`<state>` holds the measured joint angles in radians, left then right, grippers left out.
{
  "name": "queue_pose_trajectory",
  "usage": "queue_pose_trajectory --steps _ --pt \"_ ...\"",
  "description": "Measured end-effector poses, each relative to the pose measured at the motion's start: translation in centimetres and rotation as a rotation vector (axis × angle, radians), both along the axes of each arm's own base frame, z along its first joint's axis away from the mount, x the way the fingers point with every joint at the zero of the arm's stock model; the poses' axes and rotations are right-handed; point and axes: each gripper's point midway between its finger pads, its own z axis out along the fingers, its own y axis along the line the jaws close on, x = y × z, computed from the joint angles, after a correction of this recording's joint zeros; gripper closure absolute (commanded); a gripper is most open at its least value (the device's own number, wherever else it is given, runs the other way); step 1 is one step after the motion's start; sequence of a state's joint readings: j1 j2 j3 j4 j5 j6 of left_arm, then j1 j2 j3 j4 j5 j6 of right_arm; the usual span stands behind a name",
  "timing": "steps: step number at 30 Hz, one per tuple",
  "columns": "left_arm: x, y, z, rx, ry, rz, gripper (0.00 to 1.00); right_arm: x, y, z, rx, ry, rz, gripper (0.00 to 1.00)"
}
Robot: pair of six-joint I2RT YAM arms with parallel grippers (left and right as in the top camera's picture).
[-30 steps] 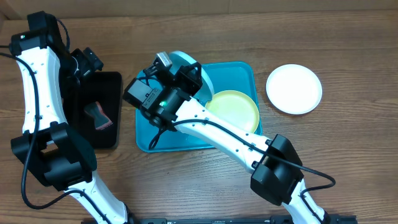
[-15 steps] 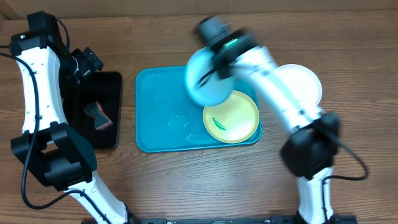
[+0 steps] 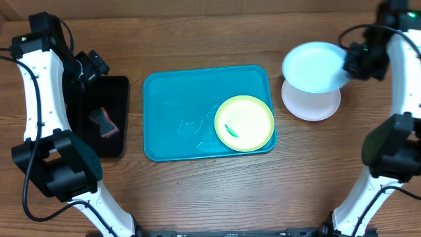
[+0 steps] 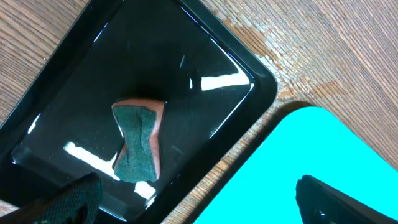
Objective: Clean dirty plates on tray and stack at the side
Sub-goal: 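Lift the light-blue plate with the right gripper and stack it on the white plate, then reach the right gripper to the yellow plate rim and grasp it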
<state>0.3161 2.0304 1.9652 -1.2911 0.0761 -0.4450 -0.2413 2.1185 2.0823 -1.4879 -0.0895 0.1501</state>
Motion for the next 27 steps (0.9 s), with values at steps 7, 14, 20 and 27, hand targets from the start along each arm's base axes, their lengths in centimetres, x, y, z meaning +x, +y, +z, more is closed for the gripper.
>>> queue_pose_trajectory --steps 7,14,20,27 --pt "0.0 0.0 0.0 0.0 0.0 0.0 0.0 -2.2 -1.9 -4.2 0.042 0.081 -0.066 0.96" --pt "0.0 0.0 0.0 0.0 0.0 0.0 0.0 -2.9 -0.8 -6.4 0.067 0.116 -0.052 0.66" --pt "0.0 0.0 0.0 0.0 0.0 0.0 0.0 -3.5 -0.4 -6.3 0.08 0.139 -0.047 0.22" --pt "0.0 0.0 0.0 0.0 0.0 0.0 0.0 -3.4 4.0 -5.8 0.203 0.121 0.142 0.22"
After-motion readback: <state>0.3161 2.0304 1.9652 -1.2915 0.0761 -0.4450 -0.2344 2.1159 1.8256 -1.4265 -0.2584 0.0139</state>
